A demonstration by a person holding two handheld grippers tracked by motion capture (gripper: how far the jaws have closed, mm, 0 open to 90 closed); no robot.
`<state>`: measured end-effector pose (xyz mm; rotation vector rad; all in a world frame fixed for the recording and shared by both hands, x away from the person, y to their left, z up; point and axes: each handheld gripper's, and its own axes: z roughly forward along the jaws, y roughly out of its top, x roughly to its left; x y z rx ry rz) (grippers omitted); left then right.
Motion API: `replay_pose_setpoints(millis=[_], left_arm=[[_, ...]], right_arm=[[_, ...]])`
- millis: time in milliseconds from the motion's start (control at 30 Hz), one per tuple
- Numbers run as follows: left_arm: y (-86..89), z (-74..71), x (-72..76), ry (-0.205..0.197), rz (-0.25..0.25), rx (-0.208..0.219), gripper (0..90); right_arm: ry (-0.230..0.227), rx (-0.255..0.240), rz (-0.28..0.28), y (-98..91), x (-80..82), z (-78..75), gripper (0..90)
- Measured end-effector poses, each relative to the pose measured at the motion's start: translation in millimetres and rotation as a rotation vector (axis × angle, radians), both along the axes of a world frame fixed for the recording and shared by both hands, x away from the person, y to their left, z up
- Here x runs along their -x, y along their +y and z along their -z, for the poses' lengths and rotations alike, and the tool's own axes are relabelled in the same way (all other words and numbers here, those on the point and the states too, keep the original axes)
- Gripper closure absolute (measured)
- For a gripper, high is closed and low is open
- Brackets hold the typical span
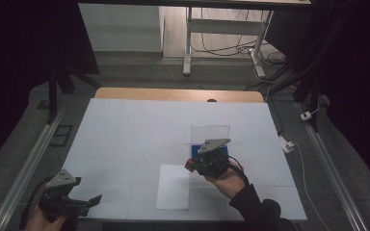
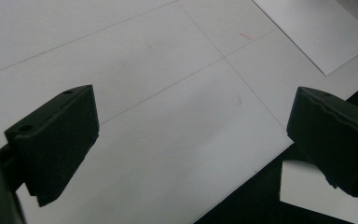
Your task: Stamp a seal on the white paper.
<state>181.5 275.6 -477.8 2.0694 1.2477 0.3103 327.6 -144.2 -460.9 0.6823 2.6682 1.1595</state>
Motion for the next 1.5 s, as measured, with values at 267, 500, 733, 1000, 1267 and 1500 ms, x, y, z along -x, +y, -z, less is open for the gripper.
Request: replay_pose_setpoints(millis=[267,500,733,1000,1267,1500], left_arm=[[0.3,0.0,-0.1,0.001,0.0,0.003,2.5],[0.2,0.0,-0.2,0.001,0.0,0.002,2.5],[0.2,0.0,-0.1,0.001,0.0,0.002,2.5],[0.2,0.1,-0.1,0.0,0.0,0.002,2.5],[0.2,0.0,0.1,0.0,0.0,0.002,2.5],[0.2,0.0,0.1,-0.001,0.001,0.002,2.5]], right_arm=[[0.011,0.009,-0.031,10.0,4.9,3.6,79.2],[0.018,0.021,-0.053,17.3,9.0,6.5,79.2],[0.021,0.032,-0.082,25.8,13.7,9.2,79.2],[0.024,0.047,-0.11,34.1,17.7,12.8,79.2],[0.016,0.076,-0.134,38.5,19.9,16.6,79.1],[0.018,0.106,-0.153,43.4,20.7,24.0,79.2]])
